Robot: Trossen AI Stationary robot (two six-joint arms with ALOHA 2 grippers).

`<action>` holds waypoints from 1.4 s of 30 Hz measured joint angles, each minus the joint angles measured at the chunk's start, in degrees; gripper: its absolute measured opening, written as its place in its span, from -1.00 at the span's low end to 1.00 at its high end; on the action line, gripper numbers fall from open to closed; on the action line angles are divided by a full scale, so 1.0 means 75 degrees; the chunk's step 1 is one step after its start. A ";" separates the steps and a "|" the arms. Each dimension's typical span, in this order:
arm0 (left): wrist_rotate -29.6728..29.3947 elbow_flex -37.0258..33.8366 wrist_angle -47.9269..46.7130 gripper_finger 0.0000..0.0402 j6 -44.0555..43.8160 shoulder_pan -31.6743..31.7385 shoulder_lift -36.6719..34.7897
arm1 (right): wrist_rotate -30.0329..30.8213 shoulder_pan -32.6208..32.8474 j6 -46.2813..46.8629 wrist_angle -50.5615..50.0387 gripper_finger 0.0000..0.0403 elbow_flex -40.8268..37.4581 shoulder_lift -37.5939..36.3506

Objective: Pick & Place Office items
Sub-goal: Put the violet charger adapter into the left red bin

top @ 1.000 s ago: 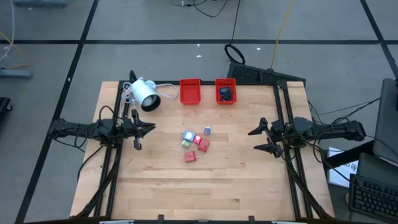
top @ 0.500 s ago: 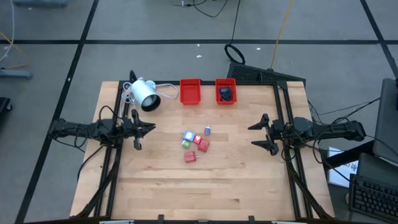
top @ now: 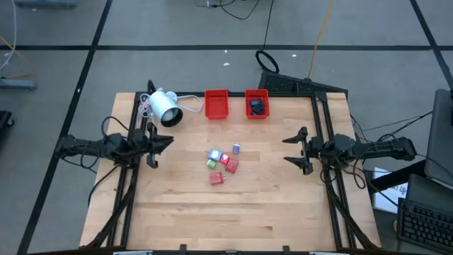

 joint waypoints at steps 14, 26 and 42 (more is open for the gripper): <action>-0.0002 0.0000 0.0077 -0.77 -0.0315 -0.0002 0.0002 | -0.0002 0.0000 -0.0288 -0.0290 0.59 -0.0033 0.0015; -0.0556 0.0000 -0.0557 -0.77 -0.0497 -0.0002 0.0148 | -0.0005 0.0000 -0.0288 -0.0293 0.59 -0.0042 0.0016; -0.1200 0.0000 0.0995 -0.70 -0.2557 0.0001 0.2831 | -0.0005 0.0003 -0.0288 -0.0293 0.59 -0.0048 0.0015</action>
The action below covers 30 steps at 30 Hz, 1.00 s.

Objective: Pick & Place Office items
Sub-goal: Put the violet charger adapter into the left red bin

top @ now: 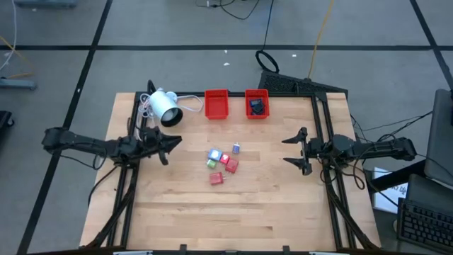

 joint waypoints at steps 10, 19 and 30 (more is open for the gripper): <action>0.0165 0.0480 0.1997 0.20 -0.1026 -0.0003 0.3075 | 0.0000 0.0000 0.0000 0.0000 0.59 0.0000 0.0000; 0.0740 0.2846 0.1190 0.55 0.0774 -0.0003 0.6116 | 0.0000 0.0000 0.0000 0.0000 0.59 0.0000 0.0000; 0.1029 0.5048 0.0312 0.57 0.0365 0.0366 0.8380 | -0.0003 0.0000 0.0000 0.0000 0.59 0.0000 0.0002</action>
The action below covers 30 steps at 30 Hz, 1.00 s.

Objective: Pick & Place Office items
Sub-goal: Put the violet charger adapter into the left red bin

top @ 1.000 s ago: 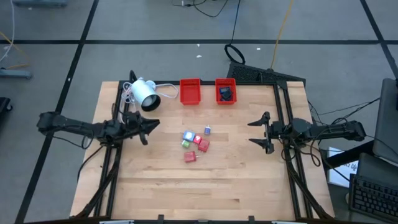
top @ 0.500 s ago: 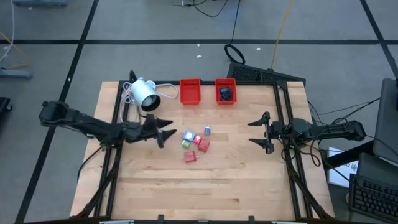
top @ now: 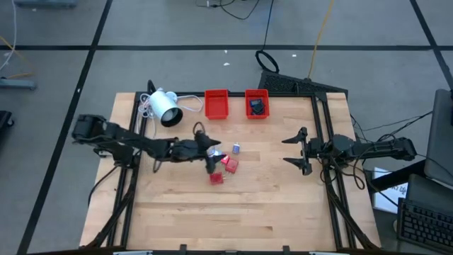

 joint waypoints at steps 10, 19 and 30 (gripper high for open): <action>-0.0021 0.2897 -0.3280 0.57 -0.0870 0.0355 0.2132 | 0.0000 0.0000 0.0000 0.0000 0.59 0.0000 0.0000; -0.0317 0.4927 -0.5234 0.57 -0.1750 0.0521 0.3515 | 0.0000 0.0000 0.0000 0.0003 0.59 0.0000 -0.0002; -0.0568 0.5141 -0.5609 0.57 -0.2602 0.0712 0.4242 | 0.0000 0.0000 0.0000 0.0003 0.59 0.0000 0.0000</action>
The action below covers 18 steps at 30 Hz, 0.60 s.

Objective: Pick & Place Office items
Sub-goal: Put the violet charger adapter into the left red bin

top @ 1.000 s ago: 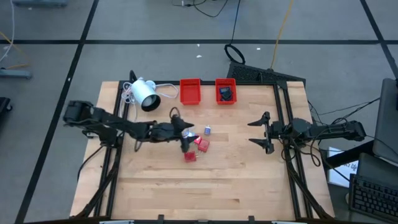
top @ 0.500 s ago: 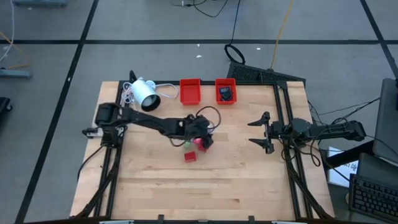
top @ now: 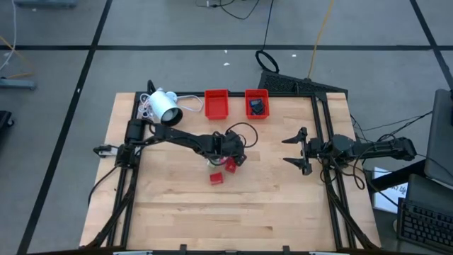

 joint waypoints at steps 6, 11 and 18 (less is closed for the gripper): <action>-0.0002 0.0000 0.0018 0.57 -0.0002 0.0015 -0.0004 | 0.0000 0.0000 0.0000 0.0000 0.59 0.0000 0.0000; 0.0105 0.0000 0.0002 0.57 0.0046 -0.0032 -0.0007 | 0.0000 0.0000 0.0000 0.0000 0.59 0.0000 0.0000; 0.0458 -0.0001 0.0108 0.57 0.0192 -0.0055 0.0166 | 0.0003 0.0000 0.0000 0.0000 0.59 0.0000 0.0000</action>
